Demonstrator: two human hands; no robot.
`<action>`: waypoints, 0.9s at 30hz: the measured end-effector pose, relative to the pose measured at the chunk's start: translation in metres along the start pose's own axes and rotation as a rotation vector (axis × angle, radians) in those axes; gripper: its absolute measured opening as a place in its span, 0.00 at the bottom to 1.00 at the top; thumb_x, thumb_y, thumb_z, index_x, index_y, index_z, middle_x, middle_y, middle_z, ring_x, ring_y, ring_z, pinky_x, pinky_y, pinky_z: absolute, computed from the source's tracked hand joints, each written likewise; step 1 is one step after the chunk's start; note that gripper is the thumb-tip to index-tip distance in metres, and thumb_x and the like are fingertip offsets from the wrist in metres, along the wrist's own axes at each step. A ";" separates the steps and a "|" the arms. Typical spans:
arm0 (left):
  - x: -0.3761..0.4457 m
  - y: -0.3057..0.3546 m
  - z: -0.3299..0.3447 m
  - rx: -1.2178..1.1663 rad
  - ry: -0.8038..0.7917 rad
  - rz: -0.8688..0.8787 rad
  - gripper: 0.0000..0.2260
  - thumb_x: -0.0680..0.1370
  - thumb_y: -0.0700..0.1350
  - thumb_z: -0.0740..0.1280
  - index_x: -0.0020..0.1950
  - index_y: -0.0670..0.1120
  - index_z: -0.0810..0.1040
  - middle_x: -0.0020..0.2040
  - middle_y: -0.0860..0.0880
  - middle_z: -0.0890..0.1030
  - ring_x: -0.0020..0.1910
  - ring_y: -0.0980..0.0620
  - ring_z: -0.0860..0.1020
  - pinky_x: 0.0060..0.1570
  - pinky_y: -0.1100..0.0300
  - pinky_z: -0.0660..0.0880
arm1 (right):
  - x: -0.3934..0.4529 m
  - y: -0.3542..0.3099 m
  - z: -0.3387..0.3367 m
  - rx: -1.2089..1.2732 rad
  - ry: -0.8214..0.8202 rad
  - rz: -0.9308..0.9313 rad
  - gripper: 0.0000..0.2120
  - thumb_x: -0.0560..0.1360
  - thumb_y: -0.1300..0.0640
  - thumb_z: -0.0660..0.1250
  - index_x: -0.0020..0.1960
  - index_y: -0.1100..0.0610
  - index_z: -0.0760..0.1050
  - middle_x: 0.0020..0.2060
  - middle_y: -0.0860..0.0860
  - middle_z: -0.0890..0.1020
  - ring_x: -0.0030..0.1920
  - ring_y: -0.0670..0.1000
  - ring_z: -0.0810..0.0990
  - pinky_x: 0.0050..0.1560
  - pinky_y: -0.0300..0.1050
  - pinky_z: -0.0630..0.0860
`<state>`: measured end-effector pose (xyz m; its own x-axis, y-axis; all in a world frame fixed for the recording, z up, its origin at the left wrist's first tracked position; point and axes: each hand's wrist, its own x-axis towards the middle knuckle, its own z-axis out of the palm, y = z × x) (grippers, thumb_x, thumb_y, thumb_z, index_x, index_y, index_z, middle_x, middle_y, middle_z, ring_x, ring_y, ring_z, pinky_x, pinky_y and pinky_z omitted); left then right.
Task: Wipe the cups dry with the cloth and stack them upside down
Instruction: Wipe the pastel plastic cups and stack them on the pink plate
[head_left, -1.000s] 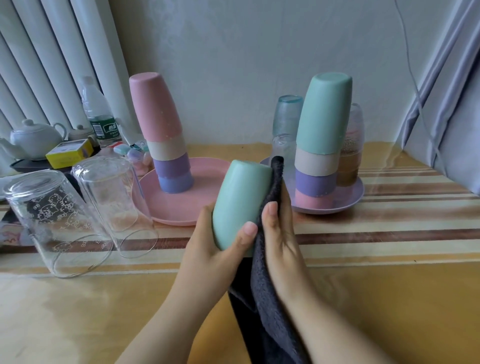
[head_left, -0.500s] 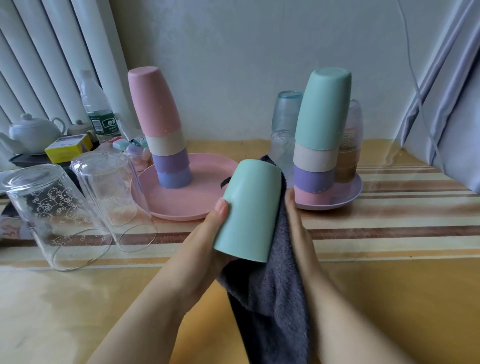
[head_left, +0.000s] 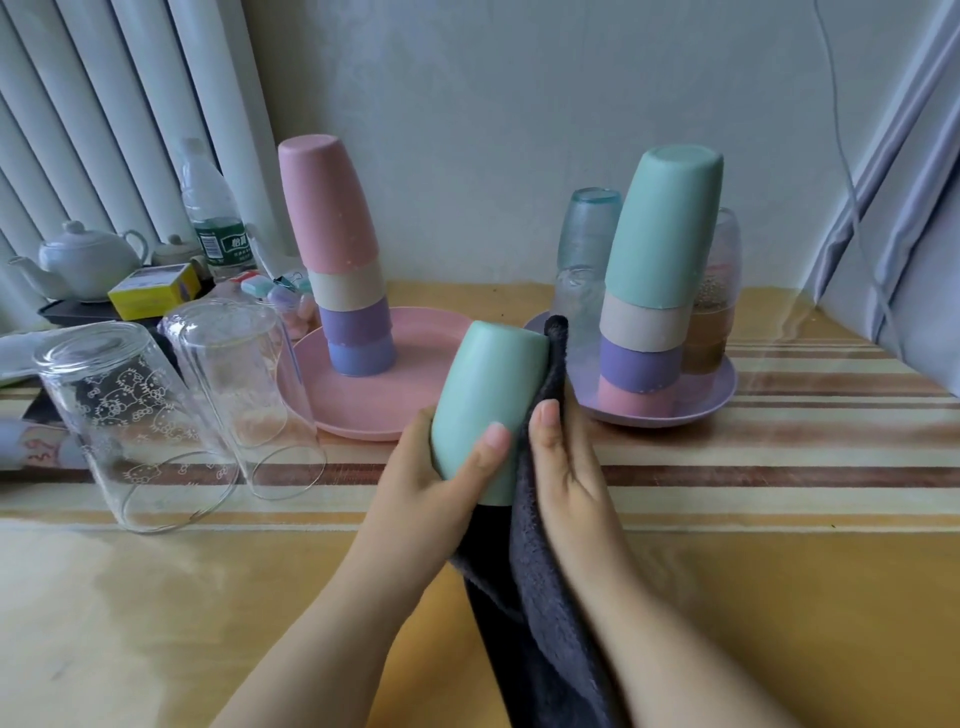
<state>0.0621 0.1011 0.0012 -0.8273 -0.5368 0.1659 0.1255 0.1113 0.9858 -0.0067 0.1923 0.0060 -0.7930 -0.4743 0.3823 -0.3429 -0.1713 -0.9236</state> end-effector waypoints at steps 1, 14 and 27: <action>0.003 0.001 -0.004 -0.066 0.028 -0.007 0.32 0.61 0.69 0.67 0.58 0.51 0.76 0.52 0.52 0.84 0.50 0.58 0.81 0.46 0.64 0.75 | -0.002 0.000 0.004 0.004 -0.047 0.011 0.25 0.79 0.48 0.51 0.74 0.54 0.57 0.72 0.42 0.63 0.67 0.29 0.62 0.60 0.20 0.59; 0.008 0.004 -0.010 -0.467 -0.296 -0.247 0.25 0.73 0.65 0.58 0.54 0.51 0.85 0.53 0.42 0.83 0.51 0.45 0.79 0.62 0.41 0.70 | 0.002 -0.014 -0.011 0.102 -0.060 0.156 0.09 0.77 0.47 0.54 0.57 0.39 0.65 0.58 0.31 0.69 0.56 0.23 0.67 0.57 0.18 0.59; 0.001 0.001 -0.006 0.144 -0.017 0.022 0.31 0.66 0.71 0.61 0.51 0.46 0.79 0.44 0.53 0.83 0.44 0.54 0.80 0.47 0.55 0.75 | 0.007 -0.005 -0.009 -0.008 0.008 -0.035 0.20 0.80 0.53 0.53 0.71 0.53 0.62 0.69 0.41 0.67 0.65 0.29 0.64 0.60 0.20 0.60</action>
<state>0.0644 0.0954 0.0026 -0.8344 -0.5188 0.1862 0.0651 0.2428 0.9679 -0.0153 0.1975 0.0133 -0.7845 -0.4609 0.4148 -0.3744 -0.1811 -0.9094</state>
